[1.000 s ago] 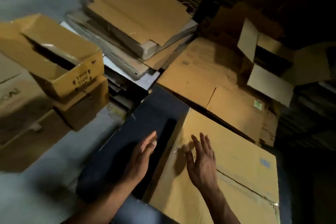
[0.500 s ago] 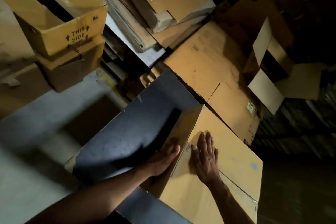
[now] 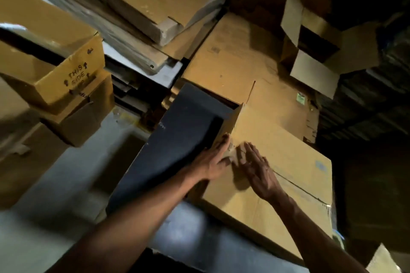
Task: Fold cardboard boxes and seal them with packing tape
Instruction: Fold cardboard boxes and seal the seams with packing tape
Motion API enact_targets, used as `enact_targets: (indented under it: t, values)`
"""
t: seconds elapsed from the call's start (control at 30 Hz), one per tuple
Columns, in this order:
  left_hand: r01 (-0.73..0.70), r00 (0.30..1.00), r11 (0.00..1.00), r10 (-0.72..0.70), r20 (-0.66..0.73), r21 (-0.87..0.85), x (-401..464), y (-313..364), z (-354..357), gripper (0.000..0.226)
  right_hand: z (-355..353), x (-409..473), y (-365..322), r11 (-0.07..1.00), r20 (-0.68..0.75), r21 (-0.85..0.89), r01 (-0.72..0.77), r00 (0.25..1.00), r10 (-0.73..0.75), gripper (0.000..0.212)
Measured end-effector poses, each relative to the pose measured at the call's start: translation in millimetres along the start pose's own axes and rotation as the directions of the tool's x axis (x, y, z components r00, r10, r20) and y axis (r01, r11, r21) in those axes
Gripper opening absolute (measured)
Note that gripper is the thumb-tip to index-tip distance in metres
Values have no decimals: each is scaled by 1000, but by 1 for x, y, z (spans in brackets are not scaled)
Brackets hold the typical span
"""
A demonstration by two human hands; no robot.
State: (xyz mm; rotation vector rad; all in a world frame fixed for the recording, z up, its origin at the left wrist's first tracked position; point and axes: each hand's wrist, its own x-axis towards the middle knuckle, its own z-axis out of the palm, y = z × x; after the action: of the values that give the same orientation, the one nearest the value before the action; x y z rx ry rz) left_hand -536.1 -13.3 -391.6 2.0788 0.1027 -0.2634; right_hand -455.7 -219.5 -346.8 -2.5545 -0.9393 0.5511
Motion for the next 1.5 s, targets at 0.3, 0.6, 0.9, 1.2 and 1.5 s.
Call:
enact_targets:
  t: [0.3,0.6,0.9,1.2,1.5]
  values:
    - [299,821,816,44,-569,495,53,52,-46,51,-51,-87,107,986,-140,-129,-101,987,83,69]
    - [282,943,795,-129,-305,537,8,163,175,77,-106,-70,243,926,-110,169,-338,927,359,103]
    - [279,953,646,-93,-289,711,0,156,223,85,-115,-99,261,881,-117,126,-457,875,470,112]
    - [159,970,629,45,-239,761,0,160,173,60,-45,-204,221,797,-255,270,-540,759,600,131]
    - [71,985,592,84,-149,803,-14,168,290,102,-42,-242,257,778,-284,469,-418,762,581,72]
